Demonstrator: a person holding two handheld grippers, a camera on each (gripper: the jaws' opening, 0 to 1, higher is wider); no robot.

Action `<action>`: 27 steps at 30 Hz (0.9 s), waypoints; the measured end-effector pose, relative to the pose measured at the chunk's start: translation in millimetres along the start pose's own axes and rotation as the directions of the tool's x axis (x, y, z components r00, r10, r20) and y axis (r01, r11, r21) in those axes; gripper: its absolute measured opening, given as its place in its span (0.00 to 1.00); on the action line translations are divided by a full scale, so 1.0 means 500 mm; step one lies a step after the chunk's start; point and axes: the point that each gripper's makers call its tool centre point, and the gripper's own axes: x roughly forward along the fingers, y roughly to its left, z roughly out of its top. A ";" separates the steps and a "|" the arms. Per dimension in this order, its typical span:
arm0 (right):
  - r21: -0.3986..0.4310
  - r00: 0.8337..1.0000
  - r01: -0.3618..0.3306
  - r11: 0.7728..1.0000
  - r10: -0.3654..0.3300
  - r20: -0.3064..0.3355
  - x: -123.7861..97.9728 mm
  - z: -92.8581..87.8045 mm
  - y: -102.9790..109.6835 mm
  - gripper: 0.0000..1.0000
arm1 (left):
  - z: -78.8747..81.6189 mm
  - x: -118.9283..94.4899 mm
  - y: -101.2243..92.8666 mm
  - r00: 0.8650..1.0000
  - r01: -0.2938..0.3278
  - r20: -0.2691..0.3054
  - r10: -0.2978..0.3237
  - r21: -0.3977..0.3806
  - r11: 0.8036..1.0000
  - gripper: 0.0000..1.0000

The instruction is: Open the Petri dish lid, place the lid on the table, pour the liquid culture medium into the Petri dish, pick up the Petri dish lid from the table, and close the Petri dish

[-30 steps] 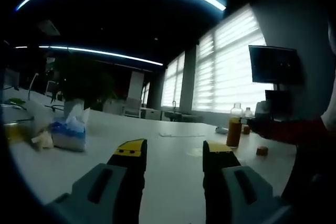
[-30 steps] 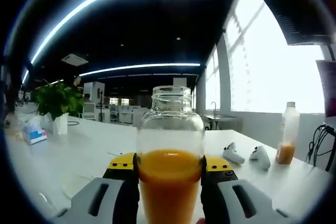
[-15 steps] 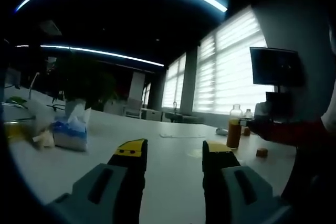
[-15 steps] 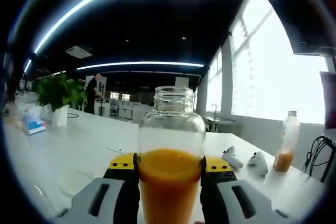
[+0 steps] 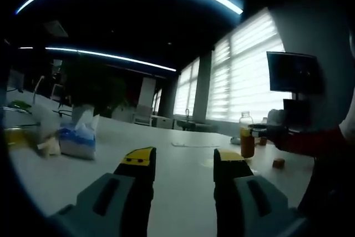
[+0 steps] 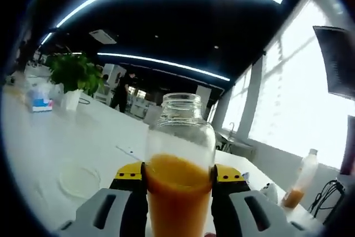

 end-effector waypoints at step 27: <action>-0.518 0.992 -0.070 0.852 0.113 0.052 -0.017 0.011 0.160 0.40 | -0.009 -0.007 0.003 1.000 -0.005 -0.007 0.005 -0.014 1.000 0.33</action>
